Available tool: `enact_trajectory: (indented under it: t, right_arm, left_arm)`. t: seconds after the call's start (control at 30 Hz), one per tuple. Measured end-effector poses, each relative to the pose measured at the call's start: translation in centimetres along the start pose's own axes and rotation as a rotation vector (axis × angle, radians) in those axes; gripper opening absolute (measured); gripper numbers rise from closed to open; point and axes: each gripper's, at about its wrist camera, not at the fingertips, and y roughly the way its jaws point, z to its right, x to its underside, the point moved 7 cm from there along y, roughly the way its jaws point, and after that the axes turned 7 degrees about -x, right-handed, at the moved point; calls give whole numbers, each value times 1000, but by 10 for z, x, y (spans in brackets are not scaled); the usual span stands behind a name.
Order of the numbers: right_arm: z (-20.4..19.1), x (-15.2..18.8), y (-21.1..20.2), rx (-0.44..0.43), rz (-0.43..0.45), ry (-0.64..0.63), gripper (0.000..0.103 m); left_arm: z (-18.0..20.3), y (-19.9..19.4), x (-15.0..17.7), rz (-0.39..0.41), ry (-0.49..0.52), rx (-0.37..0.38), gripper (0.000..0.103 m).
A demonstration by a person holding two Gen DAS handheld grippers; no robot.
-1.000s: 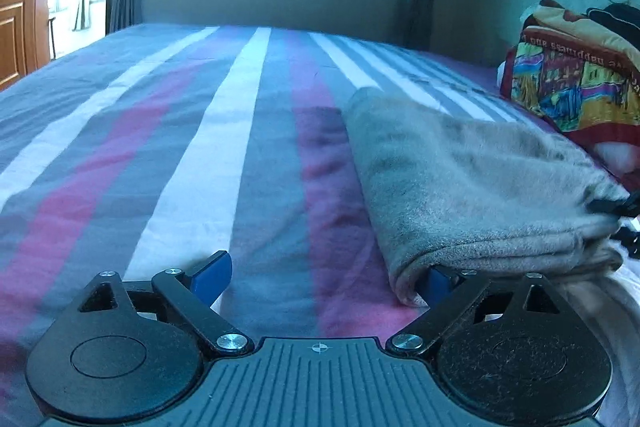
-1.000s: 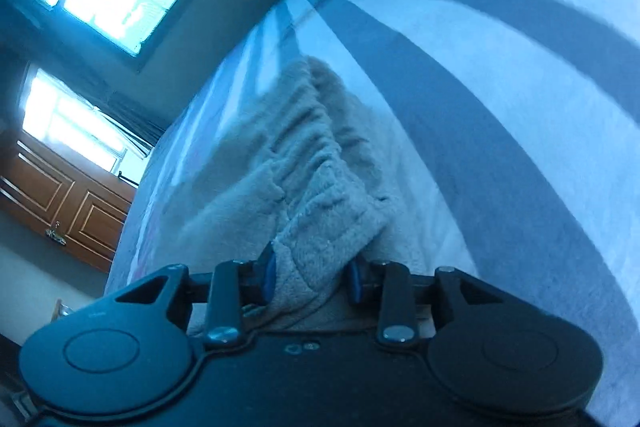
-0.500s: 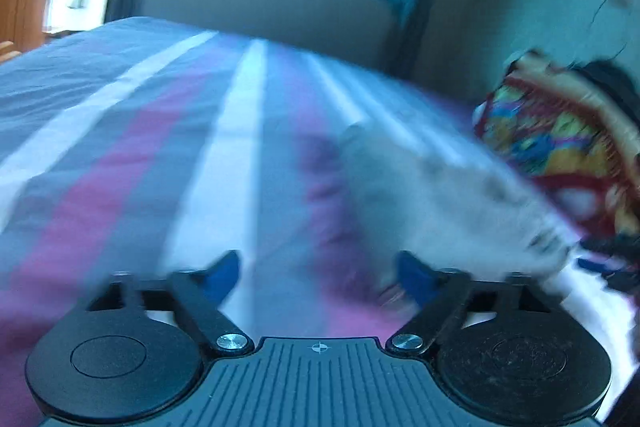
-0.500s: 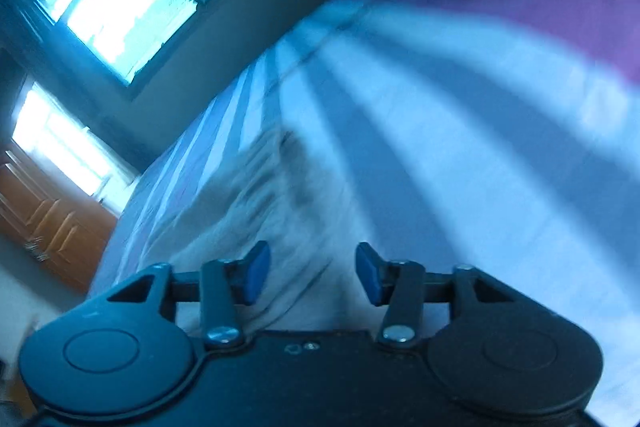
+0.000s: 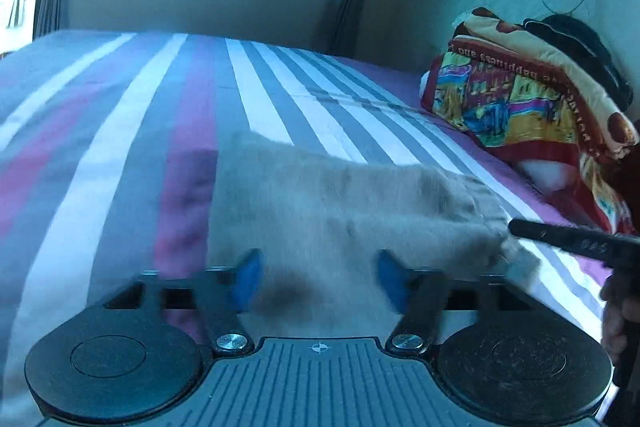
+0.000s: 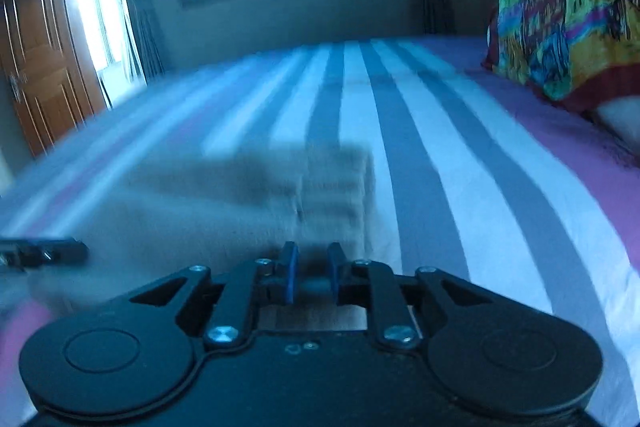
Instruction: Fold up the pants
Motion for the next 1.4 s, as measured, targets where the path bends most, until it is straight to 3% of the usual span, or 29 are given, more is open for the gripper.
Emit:
enact_trajectory:
  t: [0.07, 0.13, 0.2, 0.3, 0.4, 0.47, 0.53, 0.63, 0.73, 0.8, 0.83, 0.9, 1.03, 1.13, 1.4]
  right_arm:
    - [-6, -9, 3, -32, 32, -16, 22]
    - [-7, -6, 22, -38, -18, -33, 22]
    - [-2, 7, 45, 11, -119, -67, 22]
    - [-8, -11, 37, -6, -70, -87, 22]
    - [-7, -34, 41, 9, -17, -77, 23]
    - [-7, -45, 56, 19, -32, -77, 24]
    - [-3, -49, 75, 40, -67, -92, 23]
    - [8, -30, 100, 87, -180, -111, 26]
    - [7, -29, 92, 94, -156, -108, 36]
    - [7, -32, 78, 102, -115, -93, 73]
    - [10, -35, 74, 114, -101, -93, 80]
    - [10, -33, 60, 106, -71, -89, 79]
    - [12, -23, 49, 56, -106, -7, 79]
    - [19, -8, 47, 77, -162, 36, 79]
    - [34, 33, 20, -33, -224, 254, 86]
  left_arm:
    - [-3, 21, -5, -47, 19, -25, 73]
    - [-6, 44, 0, -153, 62, -58, 73]
    - [-7, 43, -14, -132, 72, -54, 73]
    - [-13, 48, -42, -72, 55, -86, 73]
    - [-20, 72, -63, -74, 41, -109, 73]
    - [-24, 95, -65, -120, 36, -130, 73]
    - [-27, 124, -53, -240, 23, -133, 75]
    - [-29, 135, -51, -252, 9, -129, 80]
    - [-27, 125, -54, -242, 56, -157, 81]
    - [-24, 113, -56, -226, 93, -188, 85]
    - [-25, 106, -57, -214, 109, -211, 90]
    - [-23, 94, -56, -205, 142, -216, 90]
    - [-16, 75, -46, -206, 173, -215, 90]
    - [-17, 63, -34, -213, 153, -198, 90]
    - [-27, 24, 10, -222, 93, -106, 100]
